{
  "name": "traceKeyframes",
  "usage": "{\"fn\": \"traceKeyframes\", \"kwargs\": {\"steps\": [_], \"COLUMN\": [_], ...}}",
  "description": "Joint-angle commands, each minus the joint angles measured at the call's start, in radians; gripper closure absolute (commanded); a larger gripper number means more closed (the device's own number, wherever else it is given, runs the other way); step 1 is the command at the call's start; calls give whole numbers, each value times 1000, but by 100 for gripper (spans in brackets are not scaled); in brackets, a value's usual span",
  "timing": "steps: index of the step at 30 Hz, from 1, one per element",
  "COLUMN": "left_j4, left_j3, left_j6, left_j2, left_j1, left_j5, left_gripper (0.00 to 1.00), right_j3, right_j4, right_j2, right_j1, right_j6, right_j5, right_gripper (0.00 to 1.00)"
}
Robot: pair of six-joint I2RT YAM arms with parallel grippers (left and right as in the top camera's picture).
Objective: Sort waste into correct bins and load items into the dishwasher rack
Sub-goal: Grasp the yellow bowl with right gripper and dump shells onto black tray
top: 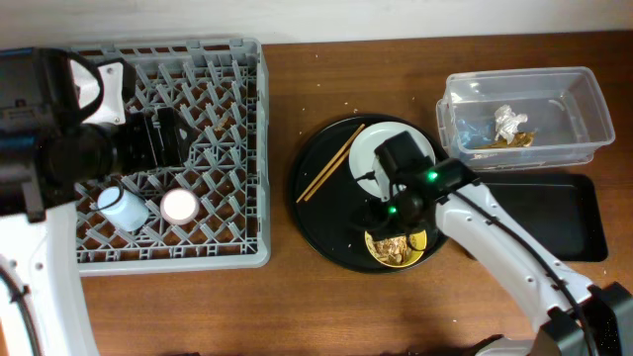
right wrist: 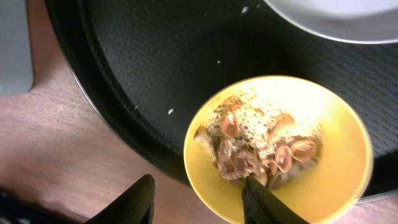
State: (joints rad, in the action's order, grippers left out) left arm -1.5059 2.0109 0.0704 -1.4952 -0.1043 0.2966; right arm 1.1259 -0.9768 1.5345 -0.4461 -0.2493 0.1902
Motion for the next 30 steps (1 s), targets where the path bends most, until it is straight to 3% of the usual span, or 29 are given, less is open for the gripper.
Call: {"fn": "traceKeyframes", "kwargs": {"steps": [1,5,7,9,12,14,16,20,23,30], "left_j4": [1,1,1,1,1,1,1,1,1,1], "left_j3": [17,17,17,17,17,17,17,17,17,17], "left_j6": [-22,-22,-23,-23,-23,-23,-23,-23,-23,-23], "left_j2": [15,15,15,15,15,15,15,15,15,15], "left_j1": [-1,-1,-1,-1,-1,-1,-1,-1,-1,-1], "left_j5": [40,63,63,63,63,63,63,63,63,63], "left_gripper": [1,1,1,1,1,1,1,1,1,1], "right_j3": [-64,-110,-110,-110,-93,-62,-60,-60,-70,-96], "right_j4": [89,179,205,203,187,165,166,177,229,302], "right_j2": [13,99,184,225,169,34,-87,-223,-178,55], "right_j1": [-58,-110,-110,-110,-108,-84,-3,353,595,1019], "right_j6": [40,23,23,-15,-22,-41,-48,8,56,246], "right_j5": [-32,-127,-123,-124,-123,-74,-13,158,266,888], "right_gripper": [61,64,73,96,96,96,96,96,96,96]}}
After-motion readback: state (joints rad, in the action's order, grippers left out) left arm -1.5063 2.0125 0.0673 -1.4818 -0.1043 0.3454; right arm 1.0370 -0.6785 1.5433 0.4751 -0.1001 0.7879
